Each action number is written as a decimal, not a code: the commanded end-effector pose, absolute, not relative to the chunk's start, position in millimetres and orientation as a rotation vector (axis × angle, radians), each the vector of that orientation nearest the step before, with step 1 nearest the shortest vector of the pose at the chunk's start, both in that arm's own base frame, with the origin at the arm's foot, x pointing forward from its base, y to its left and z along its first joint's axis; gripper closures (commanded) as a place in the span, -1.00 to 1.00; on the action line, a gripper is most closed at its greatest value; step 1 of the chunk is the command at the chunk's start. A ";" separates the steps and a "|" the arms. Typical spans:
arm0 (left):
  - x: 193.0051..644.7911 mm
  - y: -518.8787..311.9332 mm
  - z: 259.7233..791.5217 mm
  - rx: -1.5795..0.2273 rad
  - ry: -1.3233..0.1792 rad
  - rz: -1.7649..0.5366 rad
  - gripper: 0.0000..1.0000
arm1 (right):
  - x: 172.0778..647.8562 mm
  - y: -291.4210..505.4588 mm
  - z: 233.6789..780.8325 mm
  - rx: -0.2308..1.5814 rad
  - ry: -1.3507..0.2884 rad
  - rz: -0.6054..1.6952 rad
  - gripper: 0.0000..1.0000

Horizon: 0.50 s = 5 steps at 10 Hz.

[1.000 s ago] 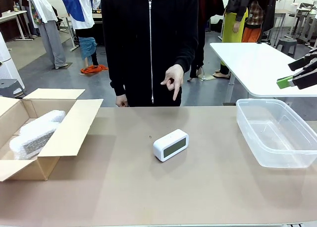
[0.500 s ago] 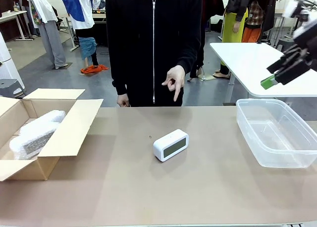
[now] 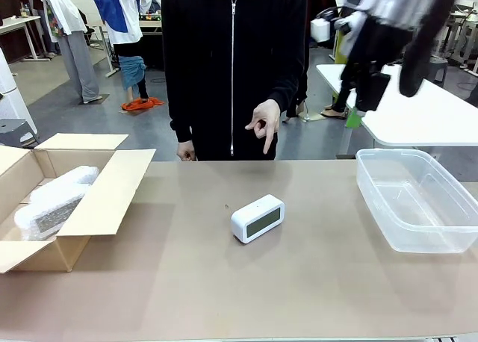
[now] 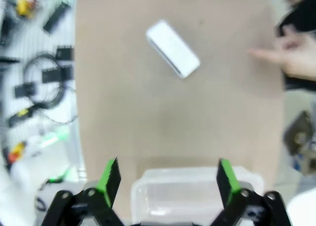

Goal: Separate and place wrapped and unwrapped clocks.
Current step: Pick up the Digital clock indicated by the person.

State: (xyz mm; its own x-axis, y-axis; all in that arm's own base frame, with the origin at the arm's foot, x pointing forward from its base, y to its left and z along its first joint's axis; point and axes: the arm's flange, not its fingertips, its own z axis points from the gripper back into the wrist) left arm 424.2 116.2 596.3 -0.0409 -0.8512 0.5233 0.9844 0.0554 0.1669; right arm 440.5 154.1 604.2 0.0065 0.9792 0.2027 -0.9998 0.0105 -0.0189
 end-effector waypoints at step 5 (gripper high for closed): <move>420.2 118.5 595.1 -0.292 -0.579 -1.535 -1.00 | 484.4 238.3 516.1 0.131 -0.231 1.814 -1.00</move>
